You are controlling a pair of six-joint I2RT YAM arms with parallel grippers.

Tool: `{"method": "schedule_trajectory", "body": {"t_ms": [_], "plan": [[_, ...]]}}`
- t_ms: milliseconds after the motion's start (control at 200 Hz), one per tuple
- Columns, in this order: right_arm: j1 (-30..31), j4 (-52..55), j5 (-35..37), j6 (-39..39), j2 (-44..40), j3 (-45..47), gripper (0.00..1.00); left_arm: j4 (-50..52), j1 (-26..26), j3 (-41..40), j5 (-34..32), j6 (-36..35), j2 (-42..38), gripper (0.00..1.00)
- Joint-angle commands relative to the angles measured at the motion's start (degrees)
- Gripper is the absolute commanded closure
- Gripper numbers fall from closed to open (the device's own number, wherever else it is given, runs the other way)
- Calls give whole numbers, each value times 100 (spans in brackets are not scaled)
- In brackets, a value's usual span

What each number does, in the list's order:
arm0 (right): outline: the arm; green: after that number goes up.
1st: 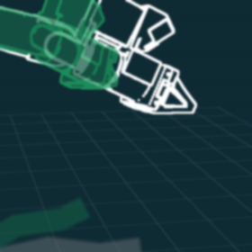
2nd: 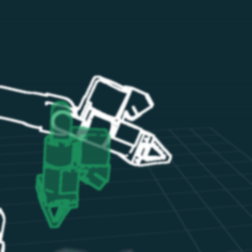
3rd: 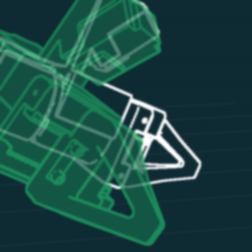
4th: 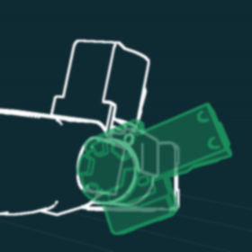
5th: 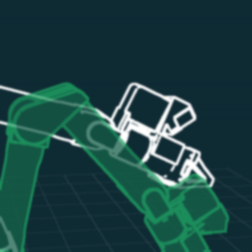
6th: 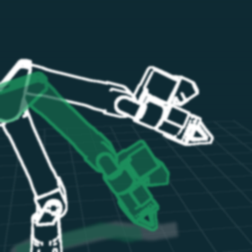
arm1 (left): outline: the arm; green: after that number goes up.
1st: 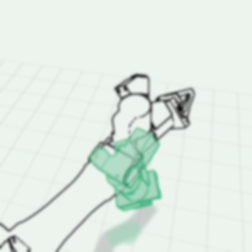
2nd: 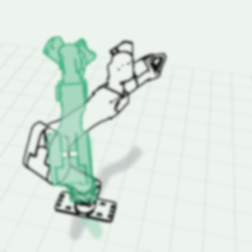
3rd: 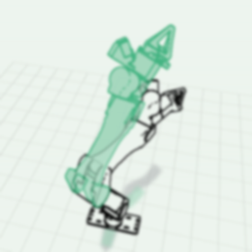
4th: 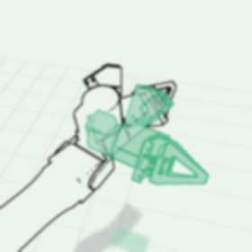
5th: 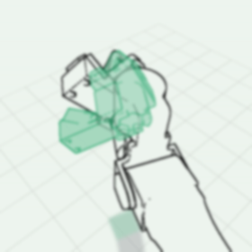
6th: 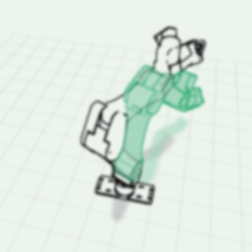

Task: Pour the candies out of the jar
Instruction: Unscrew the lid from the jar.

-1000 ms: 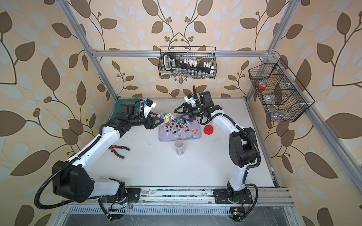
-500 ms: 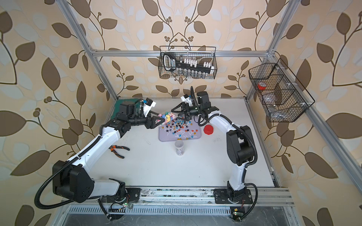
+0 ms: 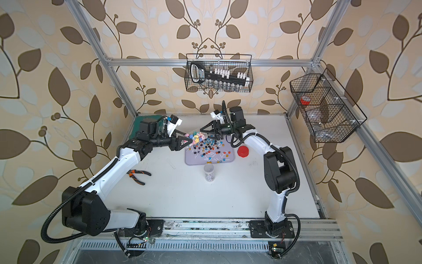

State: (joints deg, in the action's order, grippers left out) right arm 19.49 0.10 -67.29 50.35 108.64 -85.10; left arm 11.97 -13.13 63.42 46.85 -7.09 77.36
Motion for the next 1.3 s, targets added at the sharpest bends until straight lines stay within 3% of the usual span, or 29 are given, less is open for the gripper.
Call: {"method": "schedule_trajectory", "body": {"t_ms": [0, 370, 835, 1295], "plan": [[25, -142, -133, -27, 17, 13, 47, -146, -41, 249, 507, -104, -17, 36], [22, -142, -224, -81, -39, -84, 53, 218, -50, 446, 850, -236, 185, 35], [25, -581, -672, -498, -218, -124, 57, -163, -49, 362, 1065, 93, 214, 34], [6, -445, -480, -210, -247, -264, 64, 314, -50, 540, 1204, -219, 376, 28]]}}
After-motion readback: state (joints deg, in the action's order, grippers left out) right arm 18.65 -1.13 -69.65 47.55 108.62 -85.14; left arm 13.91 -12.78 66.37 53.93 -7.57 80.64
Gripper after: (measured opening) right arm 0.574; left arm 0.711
